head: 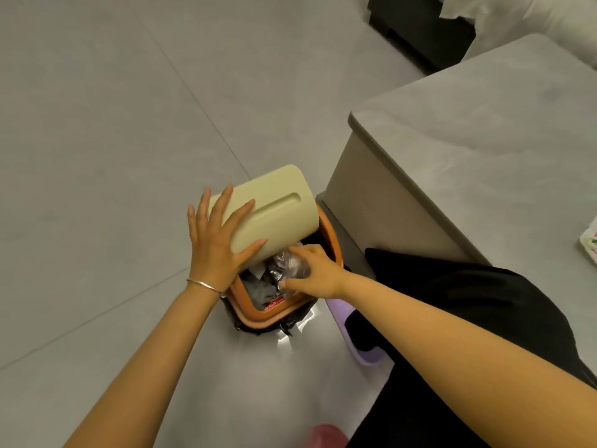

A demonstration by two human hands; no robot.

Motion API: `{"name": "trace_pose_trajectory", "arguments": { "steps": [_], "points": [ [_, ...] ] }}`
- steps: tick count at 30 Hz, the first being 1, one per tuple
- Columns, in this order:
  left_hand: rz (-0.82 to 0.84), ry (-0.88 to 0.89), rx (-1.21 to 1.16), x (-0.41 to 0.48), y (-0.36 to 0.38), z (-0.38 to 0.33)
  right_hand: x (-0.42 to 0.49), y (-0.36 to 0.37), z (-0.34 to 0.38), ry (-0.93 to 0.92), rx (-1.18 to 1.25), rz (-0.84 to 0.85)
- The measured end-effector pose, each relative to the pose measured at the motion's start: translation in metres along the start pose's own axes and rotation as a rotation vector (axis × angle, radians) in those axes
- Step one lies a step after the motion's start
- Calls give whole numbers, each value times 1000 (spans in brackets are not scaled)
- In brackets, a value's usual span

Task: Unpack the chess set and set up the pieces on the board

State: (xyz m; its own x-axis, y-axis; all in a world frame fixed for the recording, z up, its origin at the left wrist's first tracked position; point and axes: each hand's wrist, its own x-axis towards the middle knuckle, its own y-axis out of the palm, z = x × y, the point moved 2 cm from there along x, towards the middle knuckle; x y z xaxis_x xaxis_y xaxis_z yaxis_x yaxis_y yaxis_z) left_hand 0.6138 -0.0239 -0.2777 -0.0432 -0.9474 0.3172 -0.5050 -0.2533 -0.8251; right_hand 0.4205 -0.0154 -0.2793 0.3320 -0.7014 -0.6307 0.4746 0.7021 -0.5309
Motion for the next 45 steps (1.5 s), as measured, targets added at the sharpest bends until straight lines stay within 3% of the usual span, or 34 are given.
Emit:
{"name": "trace_pose_trajectory", "arguments": {
  "steps": [3, 6, 12, 16, 19, 26, 33, 40, 43, 45],
  "points": [
    [12, 8, 28, -3, 4, 3, 1, 6, -5, 36, -325, 105],
    [34, -3, 69, -2, 6, 3, -2, -1, -2, 60, -360, 173],
    [80, 192, 270, -2, 16, -5, -25, -7, 6, -174, -548, 153],
    [121, 256, 295, -3, 22, -10, -12, 12, -5, -116, -713, 217],
    [174, 206, 276, -1, 26, -8, -4, 16, -7, -87, -743, 202],
    [367, 54, 99, 6, 26, -4, -21, -10, 6, -41, -532, 251],
    [529, 51, 27, 12, 24, -13, -49, -47, 12, -48, -469, 33],
    [620, -70, -91, 20, 3, -41, -65, -40, 10, -61, -518, 21],
    [528, -66, -192, 40, -13, -72, -106, -67, 12, -140, -501, -103],
    [496, -18, -228, 55, -25, -104, -145, -94, 10, -175, -421, -278]
  ]
}}
